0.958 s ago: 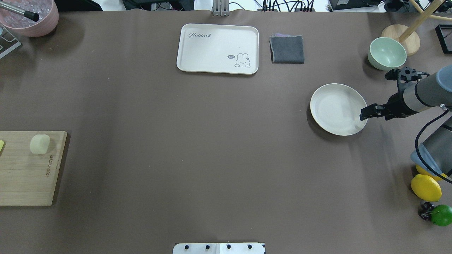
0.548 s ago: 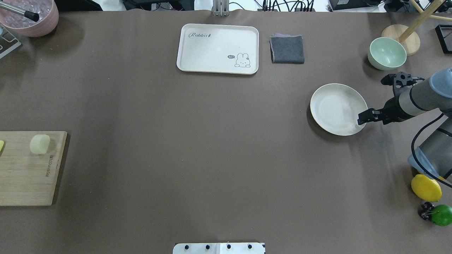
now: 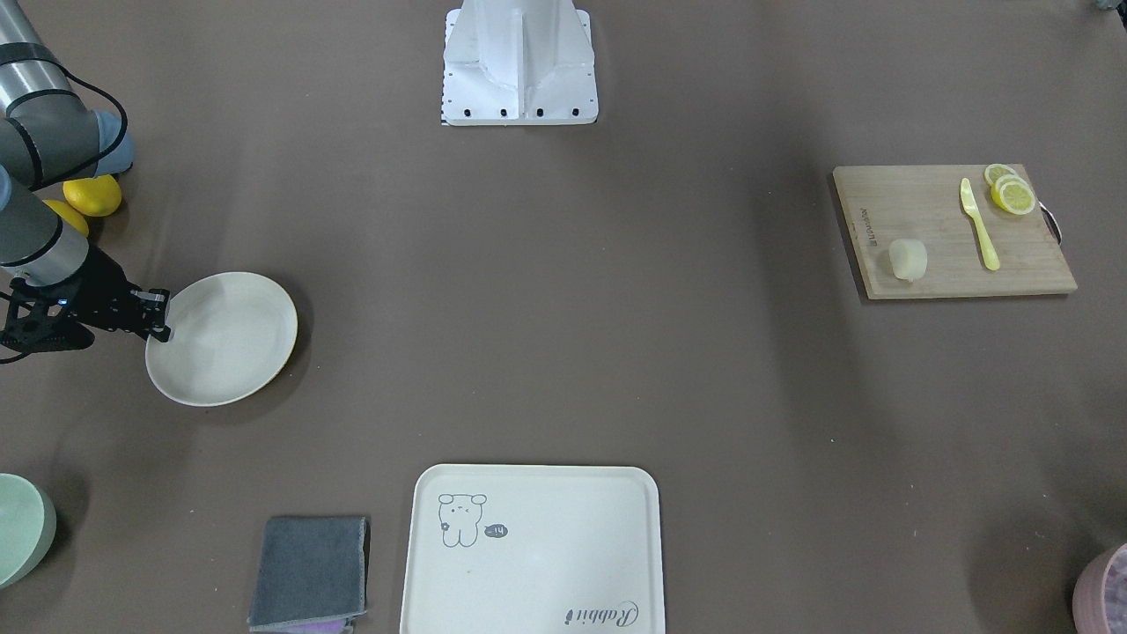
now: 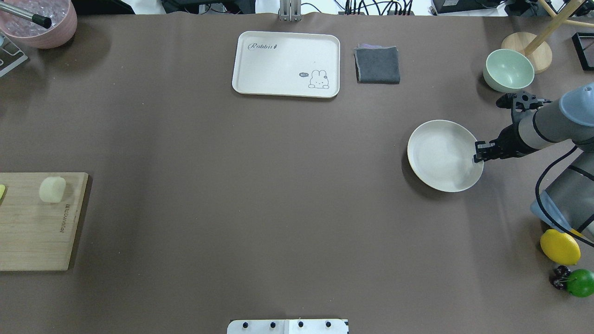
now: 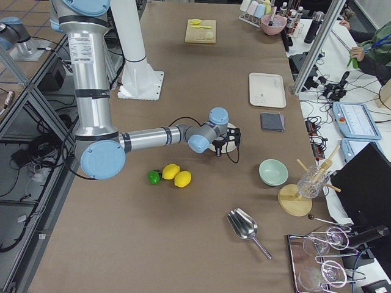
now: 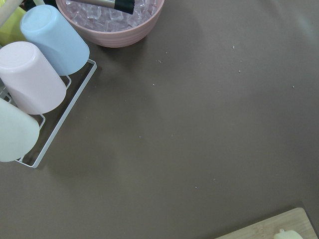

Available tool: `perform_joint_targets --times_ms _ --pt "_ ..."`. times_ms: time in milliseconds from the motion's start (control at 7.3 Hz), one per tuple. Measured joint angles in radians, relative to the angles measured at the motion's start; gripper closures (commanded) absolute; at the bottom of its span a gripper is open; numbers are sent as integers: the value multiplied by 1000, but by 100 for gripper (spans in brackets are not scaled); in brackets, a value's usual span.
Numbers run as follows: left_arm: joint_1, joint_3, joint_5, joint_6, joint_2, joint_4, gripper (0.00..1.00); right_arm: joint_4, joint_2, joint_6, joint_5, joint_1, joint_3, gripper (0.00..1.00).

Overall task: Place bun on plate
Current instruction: 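Close the right gripper on the white plate's rim, then slide the white plate with the right gripper toward the table center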

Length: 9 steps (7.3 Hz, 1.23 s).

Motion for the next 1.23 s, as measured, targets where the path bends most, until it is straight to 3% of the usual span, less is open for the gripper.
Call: perform_joint_targets --times_ms 548,821,1232 --pt "0 3 1 0 -1 0 2 5 34 142 32 13 56 100" --pt "-1 4 0 0 2 -1 2 17 147 330 33 -33 81 100" --pt "-2 17 1 0 4 0 2 10 335 524 -163 -211 73 100"
